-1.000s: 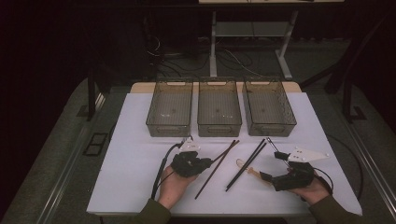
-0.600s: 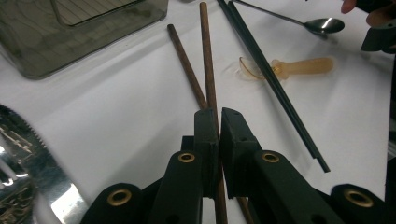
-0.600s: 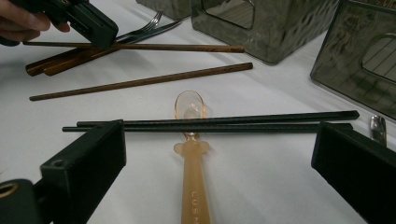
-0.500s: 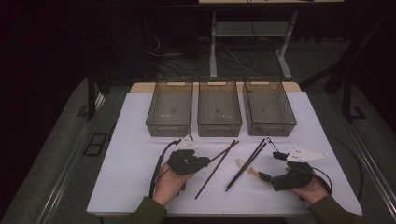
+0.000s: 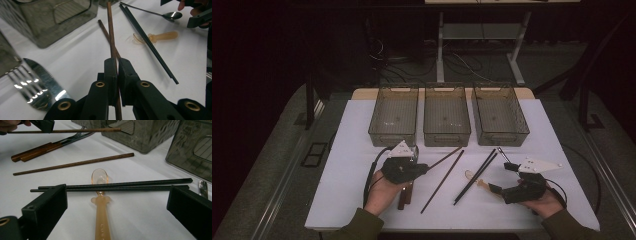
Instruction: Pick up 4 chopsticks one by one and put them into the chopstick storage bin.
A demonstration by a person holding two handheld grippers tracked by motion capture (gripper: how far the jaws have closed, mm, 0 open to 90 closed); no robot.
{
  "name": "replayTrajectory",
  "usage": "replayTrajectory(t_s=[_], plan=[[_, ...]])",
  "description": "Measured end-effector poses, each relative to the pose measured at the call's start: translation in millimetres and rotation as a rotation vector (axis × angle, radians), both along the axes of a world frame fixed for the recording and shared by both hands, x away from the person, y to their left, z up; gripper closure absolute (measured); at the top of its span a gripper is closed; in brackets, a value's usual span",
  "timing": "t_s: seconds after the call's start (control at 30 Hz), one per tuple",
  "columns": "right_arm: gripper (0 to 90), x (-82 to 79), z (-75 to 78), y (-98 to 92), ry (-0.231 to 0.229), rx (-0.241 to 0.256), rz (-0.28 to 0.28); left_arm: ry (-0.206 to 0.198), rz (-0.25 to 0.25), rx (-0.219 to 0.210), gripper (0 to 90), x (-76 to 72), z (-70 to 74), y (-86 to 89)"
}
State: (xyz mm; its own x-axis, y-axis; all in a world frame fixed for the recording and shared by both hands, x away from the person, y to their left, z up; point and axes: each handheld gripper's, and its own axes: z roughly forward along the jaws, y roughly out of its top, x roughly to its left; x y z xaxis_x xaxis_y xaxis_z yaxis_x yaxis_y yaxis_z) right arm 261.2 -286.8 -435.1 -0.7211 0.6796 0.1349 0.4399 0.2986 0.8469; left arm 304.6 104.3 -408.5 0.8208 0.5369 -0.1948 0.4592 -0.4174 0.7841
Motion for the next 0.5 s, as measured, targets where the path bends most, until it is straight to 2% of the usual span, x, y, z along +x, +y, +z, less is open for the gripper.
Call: replayTrajectory(t_s=[0.5], plan=[[3.1, -0.8, 0.7, -0.5, -0.003, 0.004, -0.002, -0.019, 0.024, -0.010, 85.6, 6.6, 14.4, 28.2]])
